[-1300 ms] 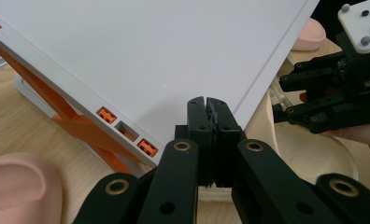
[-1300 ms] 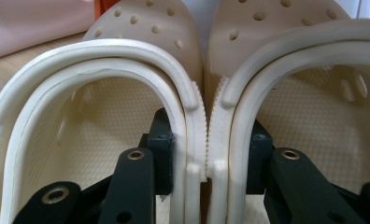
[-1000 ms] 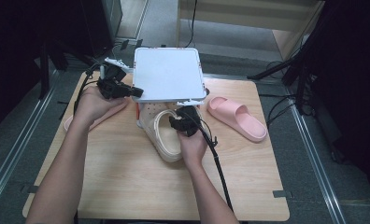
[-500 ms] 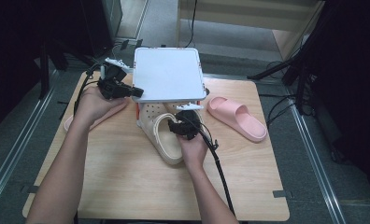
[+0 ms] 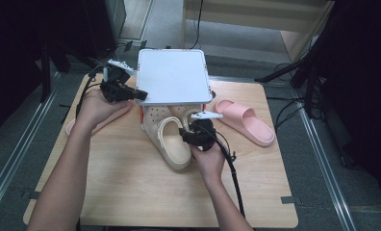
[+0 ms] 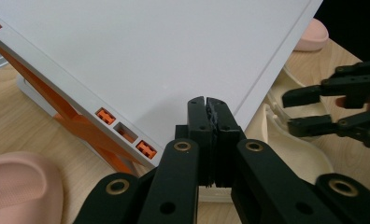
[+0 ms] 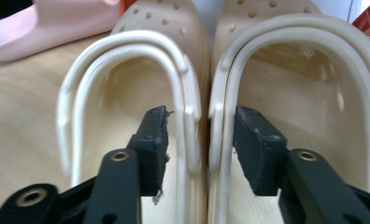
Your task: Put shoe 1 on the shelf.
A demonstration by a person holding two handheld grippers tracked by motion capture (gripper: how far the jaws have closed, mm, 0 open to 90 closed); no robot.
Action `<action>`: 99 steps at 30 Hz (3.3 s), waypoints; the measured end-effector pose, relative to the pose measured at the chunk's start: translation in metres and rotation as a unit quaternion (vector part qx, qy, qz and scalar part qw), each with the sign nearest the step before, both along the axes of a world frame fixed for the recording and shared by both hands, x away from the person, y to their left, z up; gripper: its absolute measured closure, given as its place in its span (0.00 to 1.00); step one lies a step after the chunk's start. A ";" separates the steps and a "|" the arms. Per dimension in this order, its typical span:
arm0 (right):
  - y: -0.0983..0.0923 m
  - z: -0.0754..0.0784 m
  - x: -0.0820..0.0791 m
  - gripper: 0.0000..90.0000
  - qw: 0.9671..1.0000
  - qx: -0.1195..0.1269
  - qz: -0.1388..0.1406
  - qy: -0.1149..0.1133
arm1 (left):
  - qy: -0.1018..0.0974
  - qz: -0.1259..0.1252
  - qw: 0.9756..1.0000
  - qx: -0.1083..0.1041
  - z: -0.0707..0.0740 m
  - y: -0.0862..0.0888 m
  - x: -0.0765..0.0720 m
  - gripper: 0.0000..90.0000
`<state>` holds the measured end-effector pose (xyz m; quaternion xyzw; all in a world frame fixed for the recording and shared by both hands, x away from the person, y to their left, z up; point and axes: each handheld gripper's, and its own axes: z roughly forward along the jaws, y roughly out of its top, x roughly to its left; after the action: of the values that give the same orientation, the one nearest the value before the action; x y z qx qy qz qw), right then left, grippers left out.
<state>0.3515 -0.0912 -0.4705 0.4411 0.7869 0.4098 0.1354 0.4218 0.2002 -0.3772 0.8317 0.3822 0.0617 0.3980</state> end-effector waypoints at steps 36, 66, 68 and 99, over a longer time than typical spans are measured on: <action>-0.003 -0.048 -0.082 1.00 0.990 -0.074 0.115 0.042 | -0.001 0.004 1.000 0.002 0.000 -0.002 -0.001 0.99; 0.047 -0.031 -0.042 1.00 0.992 -0.070 0.103 0.012 | 0.005 0.000 1.000 -0.011 -0.001 -0.001 -0.002 0.99; 0.053 -0.032 -0.035 1.00 0.992 -0.071 0.101 0.014 | 0.005 -0.001 1.000 -0.011 -0.002 -0.001 -0.001 0.99; 0.085 -0.034 0.012 1.00 0.997 -0.019 0.070 0.014 | 0.004 -0.001 1.000 -0.010 -0.002 -0.001 -0.002 0.99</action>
<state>0.3632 -0.0066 -0.5047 0.3880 0.8252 0.3969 0.1043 0.4201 0.1996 -0.3787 0.8279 0.3837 0.0546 0.4053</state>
